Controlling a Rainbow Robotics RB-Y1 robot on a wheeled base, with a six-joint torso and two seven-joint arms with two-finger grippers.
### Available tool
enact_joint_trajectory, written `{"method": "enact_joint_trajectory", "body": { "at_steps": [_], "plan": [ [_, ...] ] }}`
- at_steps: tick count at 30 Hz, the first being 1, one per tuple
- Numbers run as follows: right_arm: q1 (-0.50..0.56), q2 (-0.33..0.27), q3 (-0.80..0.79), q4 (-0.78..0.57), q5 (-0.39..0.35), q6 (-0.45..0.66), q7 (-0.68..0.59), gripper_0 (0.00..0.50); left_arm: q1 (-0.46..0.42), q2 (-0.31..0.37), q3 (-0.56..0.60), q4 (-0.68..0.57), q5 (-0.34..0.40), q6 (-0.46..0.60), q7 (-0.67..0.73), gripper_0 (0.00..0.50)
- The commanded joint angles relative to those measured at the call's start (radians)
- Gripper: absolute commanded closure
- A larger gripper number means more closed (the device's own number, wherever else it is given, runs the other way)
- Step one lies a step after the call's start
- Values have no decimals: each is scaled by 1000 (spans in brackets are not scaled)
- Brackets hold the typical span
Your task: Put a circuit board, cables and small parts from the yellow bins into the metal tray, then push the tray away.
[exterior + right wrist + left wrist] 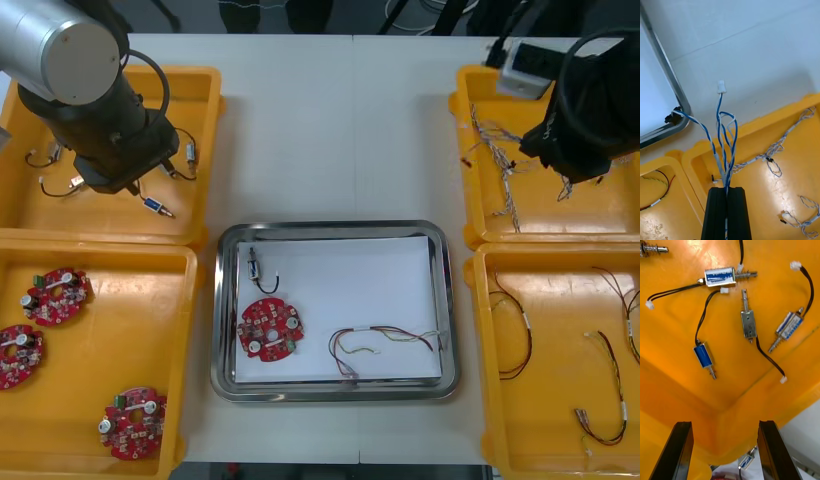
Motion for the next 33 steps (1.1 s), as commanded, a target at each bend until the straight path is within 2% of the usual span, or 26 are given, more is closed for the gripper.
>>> {"method": "enact_joint_trajectory", "body": {
  "at_steps": [1,6,10,14,18,24,33],
  "plan": [
    [-3,13,153,-109,11,3,-45,500,-49,47,32,60,-3,-48,54,0],
    [-35,30,301,-121,19,3,-65,500,-49,49,32,125,9,-76,37,0],
    [-67,78,396,-86,33,3,-83,500,-49,49,32,183,21,-124,25,0],
    [-102,119,491,-46,62,-1,-100,500,-49,47,30,258,64,-188,8,0],
    [-111,162,548,3,80,-67,-109,500,-49,41,32,306,100,-206,-13,0],
    [-116,168,623,60,86,-166,-103,500,-49,34,-6,324,121,-217,-26,0],
    [-116,168,739,164,148,-255,-89,500,-48,28,-46,383,144,-269,-41,0]
  ]
}}
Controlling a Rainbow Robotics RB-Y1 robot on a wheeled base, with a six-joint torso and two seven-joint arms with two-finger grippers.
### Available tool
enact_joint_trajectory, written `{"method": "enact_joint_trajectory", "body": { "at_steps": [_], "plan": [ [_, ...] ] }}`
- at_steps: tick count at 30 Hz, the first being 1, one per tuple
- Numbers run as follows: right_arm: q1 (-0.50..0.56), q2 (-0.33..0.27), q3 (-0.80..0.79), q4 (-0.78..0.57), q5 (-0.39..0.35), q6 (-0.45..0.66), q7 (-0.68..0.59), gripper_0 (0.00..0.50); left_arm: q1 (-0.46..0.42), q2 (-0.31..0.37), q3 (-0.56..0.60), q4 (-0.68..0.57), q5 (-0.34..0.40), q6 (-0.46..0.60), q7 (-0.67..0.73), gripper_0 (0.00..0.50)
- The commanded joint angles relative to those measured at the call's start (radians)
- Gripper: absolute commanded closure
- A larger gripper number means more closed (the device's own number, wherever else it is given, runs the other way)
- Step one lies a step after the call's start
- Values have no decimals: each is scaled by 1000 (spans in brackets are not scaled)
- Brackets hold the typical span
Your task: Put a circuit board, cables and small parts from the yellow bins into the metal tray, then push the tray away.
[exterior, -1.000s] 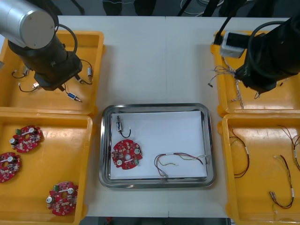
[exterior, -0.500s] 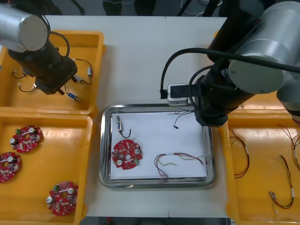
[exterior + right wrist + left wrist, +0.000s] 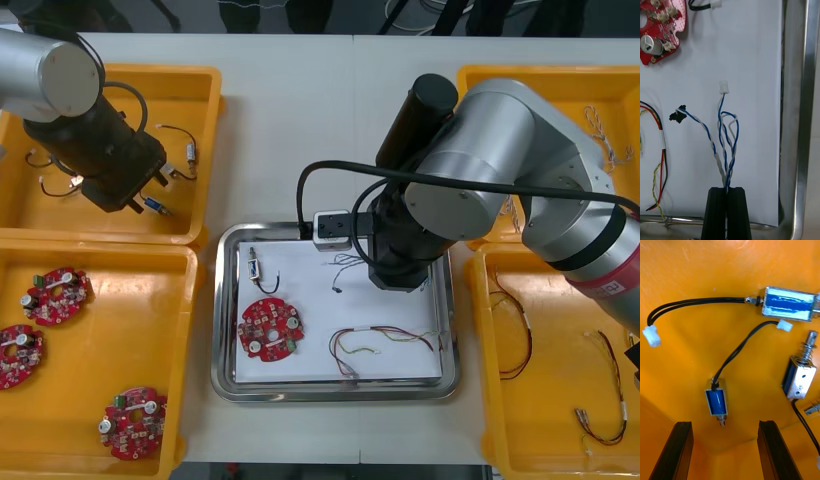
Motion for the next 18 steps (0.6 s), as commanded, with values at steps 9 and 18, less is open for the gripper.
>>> {"method": "enact_joint_trajectory", "body": {
  "at_steps": [9,18],
  "plan": [
    [-40,20,115,133,36,-142,9,500,-43,25,-82,52,12,-93,-46,0],
    [-39,20,129,146,74,-144,4,459,-39,20,-122,73,17,-150,-48,0]
  ]
}}
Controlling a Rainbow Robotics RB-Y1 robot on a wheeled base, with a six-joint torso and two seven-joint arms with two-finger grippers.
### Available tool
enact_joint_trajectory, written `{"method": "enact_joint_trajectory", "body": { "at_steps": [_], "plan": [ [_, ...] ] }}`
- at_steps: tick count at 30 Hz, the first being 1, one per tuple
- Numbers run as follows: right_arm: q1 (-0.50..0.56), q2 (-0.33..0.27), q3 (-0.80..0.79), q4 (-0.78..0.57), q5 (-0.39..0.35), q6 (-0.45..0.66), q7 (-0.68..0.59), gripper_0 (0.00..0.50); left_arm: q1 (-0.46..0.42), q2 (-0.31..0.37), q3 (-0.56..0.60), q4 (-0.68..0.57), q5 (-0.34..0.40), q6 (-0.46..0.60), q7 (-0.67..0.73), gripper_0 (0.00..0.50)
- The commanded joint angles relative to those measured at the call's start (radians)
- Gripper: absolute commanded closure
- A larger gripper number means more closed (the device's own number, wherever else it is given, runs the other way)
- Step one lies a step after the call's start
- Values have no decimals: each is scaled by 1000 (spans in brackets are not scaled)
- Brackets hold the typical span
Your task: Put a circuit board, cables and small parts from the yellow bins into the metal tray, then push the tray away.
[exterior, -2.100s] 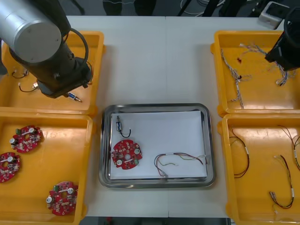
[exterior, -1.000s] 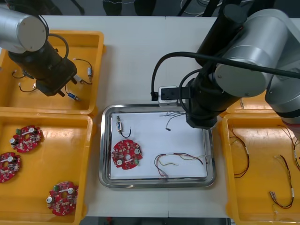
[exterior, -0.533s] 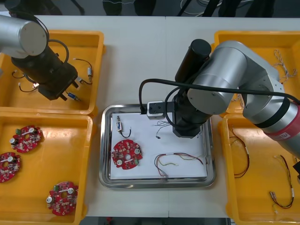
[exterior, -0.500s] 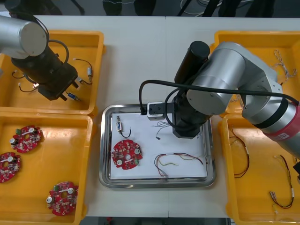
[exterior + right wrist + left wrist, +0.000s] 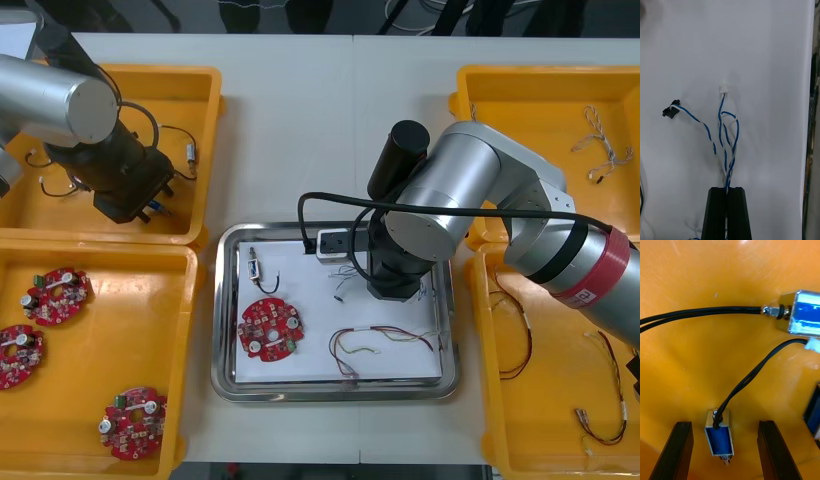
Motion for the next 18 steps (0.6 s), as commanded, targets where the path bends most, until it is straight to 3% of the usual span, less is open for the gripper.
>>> {"method": "enact_joint_trajectory", "body": {
  "at_steps": [1,2,3,11,12,13,14,18],
  "plan": [
    [-37,17,13,-11,20,-1,3,431,-39,20,-14,7,13,-13,-47,0],
    [-37,17,15,-11,22,-1,3,207,-40,20,-14,10,15,-15,-47,0],
    [-37,15,15,-11,23,0,-2,14,-39,20,-15,11,17,-13,-47,0],
    [-37,17,13,-11,30,8,-17,0,-39,20,-43,15,13,-18,-47,0],
    [-39,17,13,-11,30,10,-20,0,-40,20,-43,15,13,-18,-49,120],
    [-39,17,10,-12,33,10,-24,0,-39,20,-43,15,15,-18,-49,439],
    [-39,17,7,-15,36,10,-25,0,-39,20,-43,15,15,-18,-50,500],
    [-39,17,-8,-46,54,17,-39,0,-39,20,-43,15,17,-18,-53,500]
  ]
}}
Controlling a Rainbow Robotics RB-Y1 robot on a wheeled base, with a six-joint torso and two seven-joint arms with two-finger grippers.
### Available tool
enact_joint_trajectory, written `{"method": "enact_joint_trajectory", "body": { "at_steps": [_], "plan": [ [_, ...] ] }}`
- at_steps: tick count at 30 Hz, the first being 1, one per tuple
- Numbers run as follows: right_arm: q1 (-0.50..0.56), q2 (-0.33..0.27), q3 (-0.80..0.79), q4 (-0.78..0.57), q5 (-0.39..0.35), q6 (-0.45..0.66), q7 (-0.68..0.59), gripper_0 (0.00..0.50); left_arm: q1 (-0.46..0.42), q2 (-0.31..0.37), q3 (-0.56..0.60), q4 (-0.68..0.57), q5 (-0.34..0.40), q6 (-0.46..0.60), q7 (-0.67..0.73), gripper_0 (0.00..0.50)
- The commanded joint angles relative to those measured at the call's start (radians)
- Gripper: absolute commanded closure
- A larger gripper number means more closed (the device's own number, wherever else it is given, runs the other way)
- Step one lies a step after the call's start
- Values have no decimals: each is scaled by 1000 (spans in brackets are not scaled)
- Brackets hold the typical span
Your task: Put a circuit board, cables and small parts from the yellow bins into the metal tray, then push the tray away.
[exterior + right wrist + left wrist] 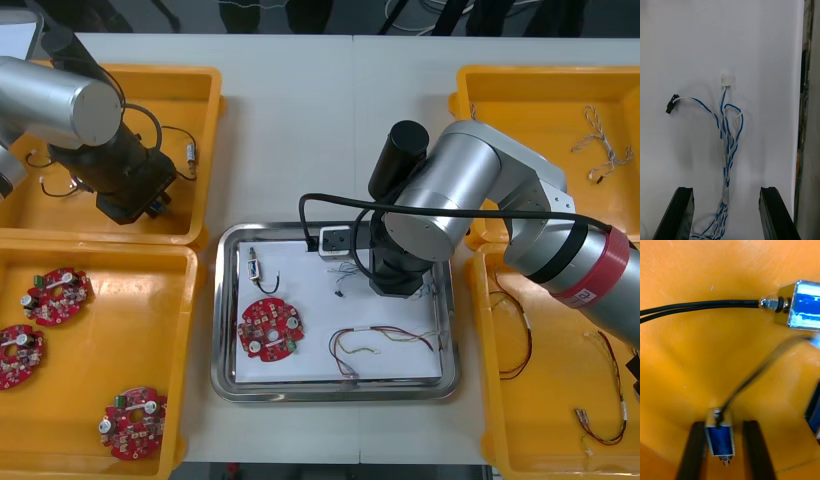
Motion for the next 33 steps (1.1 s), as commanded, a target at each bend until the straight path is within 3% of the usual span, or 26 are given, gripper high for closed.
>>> {"method": "enact_joint_trajectory", "body": {
  "at_steps": [1,19,33],
  "plan": [
    [-38,16,-17,-53,18,21,-43,0,-33,18,-21,9,9,-11,-55,500],
    [-56,30,-266,-194,-34,360,-77,0,-31,58,60,-10,10,7,-98,500],
    [-61,-2,-585,-217,-155,363,-105,0,-33,100,193,-185,-7,248,-160,500]
  ]
}}
